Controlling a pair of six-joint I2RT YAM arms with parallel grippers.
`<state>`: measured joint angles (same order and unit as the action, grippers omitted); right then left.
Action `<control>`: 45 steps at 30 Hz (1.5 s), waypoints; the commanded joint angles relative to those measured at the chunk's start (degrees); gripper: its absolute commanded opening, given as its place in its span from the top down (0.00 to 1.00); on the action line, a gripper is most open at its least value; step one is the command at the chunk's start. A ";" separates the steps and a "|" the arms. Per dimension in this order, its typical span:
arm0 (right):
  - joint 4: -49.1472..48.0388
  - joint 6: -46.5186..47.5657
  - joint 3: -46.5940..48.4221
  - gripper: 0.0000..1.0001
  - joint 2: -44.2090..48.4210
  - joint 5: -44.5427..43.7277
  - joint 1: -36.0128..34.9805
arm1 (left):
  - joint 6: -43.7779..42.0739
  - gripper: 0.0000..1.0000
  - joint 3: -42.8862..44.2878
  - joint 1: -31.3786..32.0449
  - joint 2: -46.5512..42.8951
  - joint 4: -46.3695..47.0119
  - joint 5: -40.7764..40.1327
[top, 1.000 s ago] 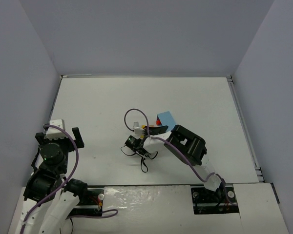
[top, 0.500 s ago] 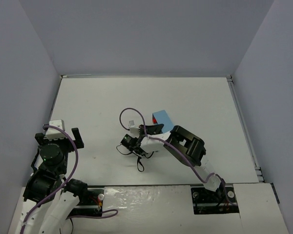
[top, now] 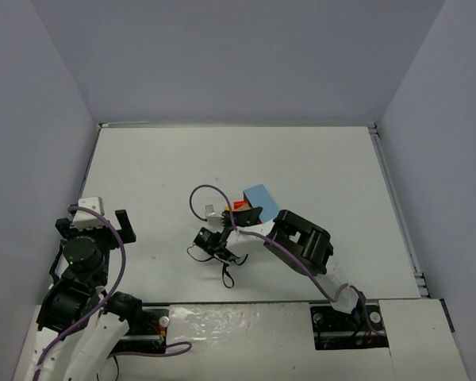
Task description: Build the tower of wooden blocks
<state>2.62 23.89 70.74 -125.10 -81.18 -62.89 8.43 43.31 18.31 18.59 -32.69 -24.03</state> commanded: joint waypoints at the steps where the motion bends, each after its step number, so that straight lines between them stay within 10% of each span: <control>1: 1.86 -1.13 -2.38 1.00 5.54 -9.91 4.64 | 0.80 0.03 1.51 -0.43 0.51 3.16 0.09; 45: 2.23 2.26 -1.04 1.00 5.70 -13.55 1.57 | 0.73 0.03 1.60 -0.73 0.22 3.16 0.23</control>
<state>4.47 24.87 68.30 -123.52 -82.26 -58.65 8.62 43.31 18.05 17.98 -32.69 -23.88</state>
